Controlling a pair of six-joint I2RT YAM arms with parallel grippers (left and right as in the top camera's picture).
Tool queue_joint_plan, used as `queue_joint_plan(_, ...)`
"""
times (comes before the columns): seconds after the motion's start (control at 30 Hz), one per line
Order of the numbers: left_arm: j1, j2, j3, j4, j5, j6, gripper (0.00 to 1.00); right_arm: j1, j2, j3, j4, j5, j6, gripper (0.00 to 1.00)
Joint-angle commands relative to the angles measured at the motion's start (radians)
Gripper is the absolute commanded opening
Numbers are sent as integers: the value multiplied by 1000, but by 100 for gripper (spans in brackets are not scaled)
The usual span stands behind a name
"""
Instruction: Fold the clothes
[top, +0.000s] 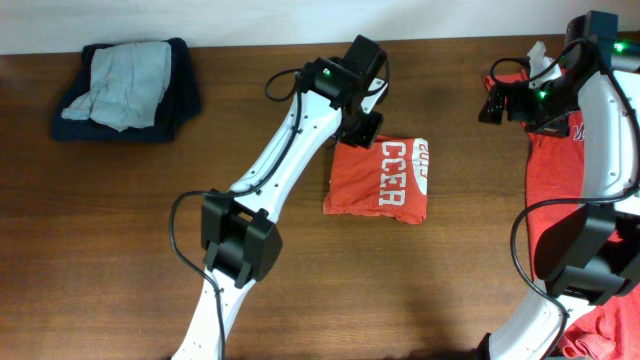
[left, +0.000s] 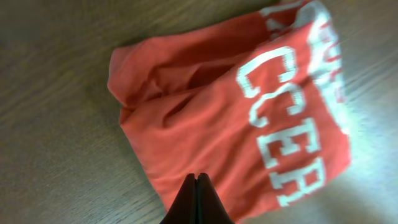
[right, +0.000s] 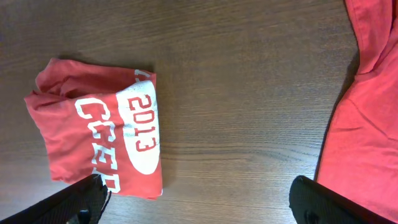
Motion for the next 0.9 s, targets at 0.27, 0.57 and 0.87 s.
queue_joint_plan(0.27, 34, 163, -23, 122, -196, -8, 1, -2, -21, 17, -1, 5, -10, 99)
queue_joint_plan(0.57, 48, 155, 175, 56, -195, -8, 7, -2, -21, 17, -1, 5, -10, 99)
queue_joint_plan(0.87, 54, 165, 349, -149, 25, -11, 84, -2, -21, 17, -1, 5, -10, 99)
